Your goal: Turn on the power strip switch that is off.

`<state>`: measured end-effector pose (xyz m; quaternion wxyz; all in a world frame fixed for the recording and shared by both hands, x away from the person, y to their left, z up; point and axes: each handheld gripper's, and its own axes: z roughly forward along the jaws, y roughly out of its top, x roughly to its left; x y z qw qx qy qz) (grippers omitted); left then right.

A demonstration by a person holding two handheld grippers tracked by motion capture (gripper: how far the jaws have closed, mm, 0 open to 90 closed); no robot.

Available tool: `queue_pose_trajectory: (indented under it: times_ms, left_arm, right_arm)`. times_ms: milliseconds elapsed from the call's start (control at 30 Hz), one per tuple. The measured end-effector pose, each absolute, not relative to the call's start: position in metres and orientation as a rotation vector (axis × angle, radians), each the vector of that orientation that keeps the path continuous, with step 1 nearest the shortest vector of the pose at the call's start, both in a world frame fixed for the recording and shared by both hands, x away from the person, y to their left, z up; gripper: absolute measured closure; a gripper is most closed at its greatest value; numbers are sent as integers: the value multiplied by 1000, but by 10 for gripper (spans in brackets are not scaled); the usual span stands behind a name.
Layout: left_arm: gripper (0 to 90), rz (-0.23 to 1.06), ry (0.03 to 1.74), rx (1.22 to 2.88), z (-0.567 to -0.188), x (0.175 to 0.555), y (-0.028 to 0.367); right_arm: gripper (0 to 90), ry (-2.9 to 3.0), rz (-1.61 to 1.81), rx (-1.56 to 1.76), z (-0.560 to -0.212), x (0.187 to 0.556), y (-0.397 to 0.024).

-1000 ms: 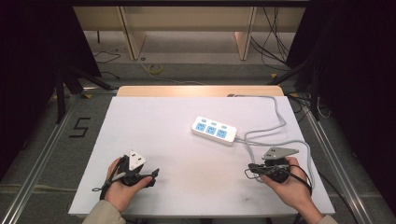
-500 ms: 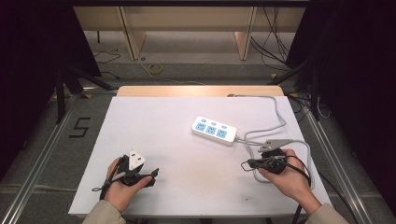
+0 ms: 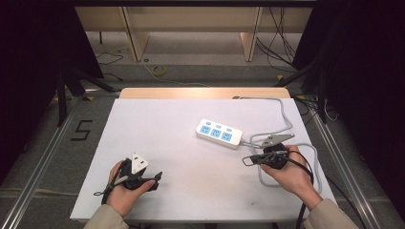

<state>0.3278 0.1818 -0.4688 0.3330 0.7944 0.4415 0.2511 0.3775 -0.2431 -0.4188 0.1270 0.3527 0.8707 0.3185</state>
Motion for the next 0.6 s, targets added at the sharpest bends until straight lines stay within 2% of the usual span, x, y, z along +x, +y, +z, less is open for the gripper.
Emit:
queue_pose_trajectory:
  times_ms: [600]
  left_arm:
    - [209,662,1155,2068,-469,328,181]
  right_arm:
    - [900,2534,901,1037,-414,402,-229]
